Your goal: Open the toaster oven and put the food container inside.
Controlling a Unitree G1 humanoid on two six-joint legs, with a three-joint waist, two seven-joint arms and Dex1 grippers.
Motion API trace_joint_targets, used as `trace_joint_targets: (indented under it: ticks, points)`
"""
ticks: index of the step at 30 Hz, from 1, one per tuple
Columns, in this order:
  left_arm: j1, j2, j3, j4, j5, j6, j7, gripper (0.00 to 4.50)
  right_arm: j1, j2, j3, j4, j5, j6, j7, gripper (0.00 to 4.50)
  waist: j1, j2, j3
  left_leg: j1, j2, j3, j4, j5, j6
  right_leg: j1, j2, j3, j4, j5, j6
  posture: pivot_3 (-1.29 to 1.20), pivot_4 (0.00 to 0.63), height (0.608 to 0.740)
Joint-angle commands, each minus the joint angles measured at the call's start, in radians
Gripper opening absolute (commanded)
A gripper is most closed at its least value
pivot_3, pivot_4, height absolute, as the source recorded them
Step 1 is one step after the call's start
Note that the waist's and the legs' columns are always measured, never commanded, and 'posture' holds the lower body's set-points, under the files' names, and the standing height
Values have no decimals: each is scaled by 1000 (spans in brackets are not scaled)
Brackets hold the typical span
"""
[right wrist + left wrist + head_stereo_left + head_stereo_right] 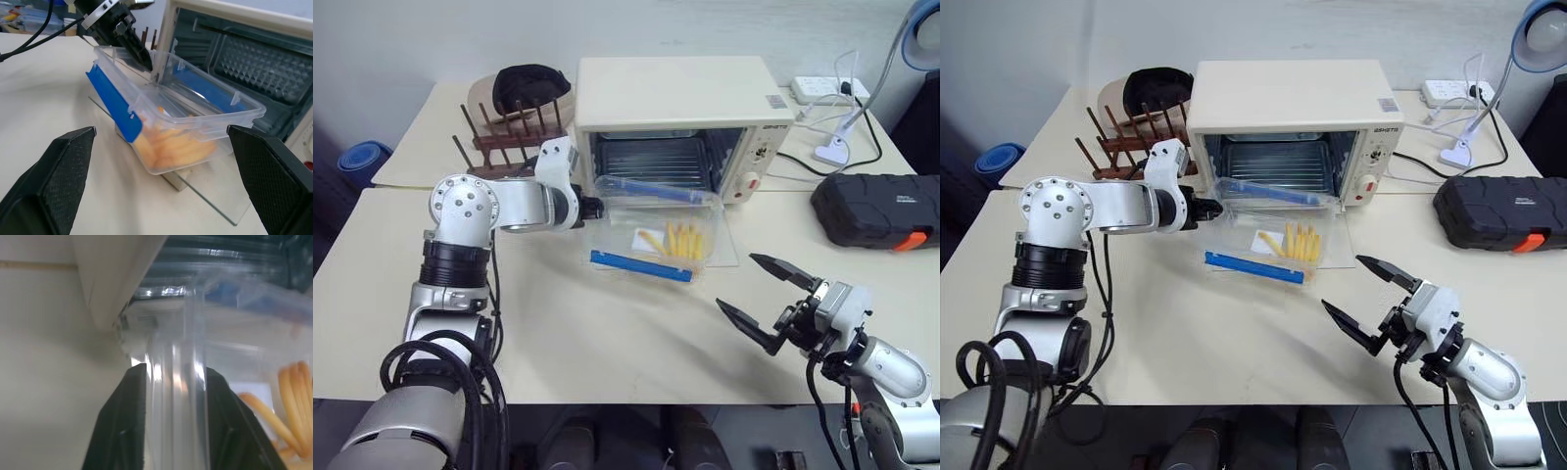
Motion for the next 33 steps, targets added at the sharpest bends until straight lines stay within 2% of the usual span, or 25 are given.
trace_joint_targets:
  ticks: [1,4,6,8,9,12,15,18,19,24,33]
  points:
    - [-11,0,111,-30,-7,-30,-89,2201,-7,-6,-40,-67,44,41,-39,4500,-5,0,0,0,0,0,0,0,0,0,0,0,0,0,0,0,150,740]
    - [8,38,180,-40,-41,-5,-199,2201,6,-40,-62,-83,74,78,-18,4500,-8,0,0,0,1,1,-1,0,0,-1,1,0,1,0,0,0,150,740]
    - [59,150,153,-112,15,-16,-421,2240,30,-91,-78,-107,124,148,15,4105,-10,0,0,0,1,1,-1,0,0,-1,1,0,1,0,0,0,150,740]
    - [132,288,75,-198,103,-63,-675,1827,51,-147,-66,-127,133,203,52,3568,-19,0,0,1,1,2,-2,0,0,-1,1,1,1,0,0,0,150,740]
    - [176,358,17,-244,178,-140,-818,1644,57,-172,-46,-138,127,234,59,3261,-23,0,0,1,1,2,-2,0,0,-1,1,1,0,0,0,0,150,740]
    - [284,509,-144,-293,420,-387,-1129,726,48,-197,14,-156,115,299,55,2209,-16,0,0,1,1,2,-2,0,0,0,1,0,-1,-1,-1,0,150,740]
    - [416,579,-245,-357,609,-689,-1413,0,13,-186,100,-161,71,332,46,1229,-5,0,0,2,1,2,-3,0,1,2,1,1,-2,-1,-1,0,150,740]
    - [502,513,-251,-407,611,-762,-1511,0,-42,-161,164,-140,37,357,23,176,1,0,0,1,1,2,-2,0,2,2,0,0,-3,-1,-2,0,150,740]
    - [521,476,-253,-422,604,-759,-1515,0,-70,-152,184,-122,15,354,17,36,3,0,0,-1,1,1,-1,0,3,2,0,0,-3,-1,-2,0,150,740]
    - [526,262,-301,-387,682,-761,-1435,0,-247,-95,215,6,-55,388,-54,36,-1,-1,0,-3,0,0,2,-2,6,2,0,0,-4,1,1,0,150,740]
    - [431,-42,-193,-235,816,-850,-1156,0,-515,-23,179,291,-114,343,-108,36,-7,-1,0,-3,0,2,2,-2,6,0,0,0,-2,1,1,0,150,740]
